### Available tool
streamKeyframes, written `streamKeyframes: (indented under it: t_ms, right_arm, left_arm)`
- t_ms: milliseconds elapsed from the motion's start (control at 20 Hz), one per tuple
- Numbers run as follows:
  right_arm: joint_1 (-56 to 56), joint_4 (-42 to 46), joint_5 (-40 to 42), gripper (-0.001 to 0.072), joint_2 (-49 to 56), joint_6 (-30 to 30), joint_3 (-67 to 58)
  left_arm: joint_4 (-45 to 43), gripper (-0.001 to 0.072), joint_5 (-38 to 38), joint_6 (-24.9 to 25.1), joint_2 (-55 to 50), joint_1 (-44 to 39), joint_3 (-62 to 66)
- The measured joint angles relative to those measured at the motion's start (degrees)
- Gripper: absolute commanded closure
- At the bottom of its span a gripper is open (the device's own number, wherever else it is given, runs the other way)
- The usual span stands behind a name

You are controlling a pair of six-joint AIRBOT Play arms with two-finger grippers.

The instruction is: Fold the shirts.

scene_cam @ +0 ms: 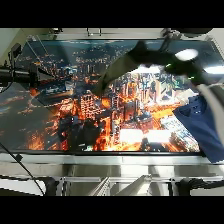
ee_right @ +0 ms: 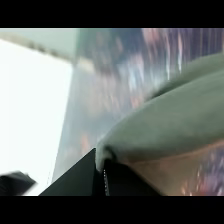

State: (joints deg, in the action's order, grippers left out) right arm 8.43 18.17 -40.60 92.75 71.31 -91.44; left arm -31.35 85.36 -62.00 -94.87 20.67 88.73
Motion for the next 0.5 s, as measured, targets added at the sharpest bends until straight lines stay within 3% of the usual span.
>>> streamKeyframes:
  t_ms: [300, 500]
  right_arm:
    - [-12.28, 9.90, -3.30, 0.0700, -15.32, 5.27, -0.04]
    - [-21.03, 12.83, -6.25, 0.0699, -17.66, 6.29, -0.04]
  left_arm:
    - [-0.02, 0.0697, 0.55, 0.00, 0.00, -0.04, 0.00]
    - [-0.02, 0.0697, 0.59, -0.02, 0.00, -0.04, 0.00]
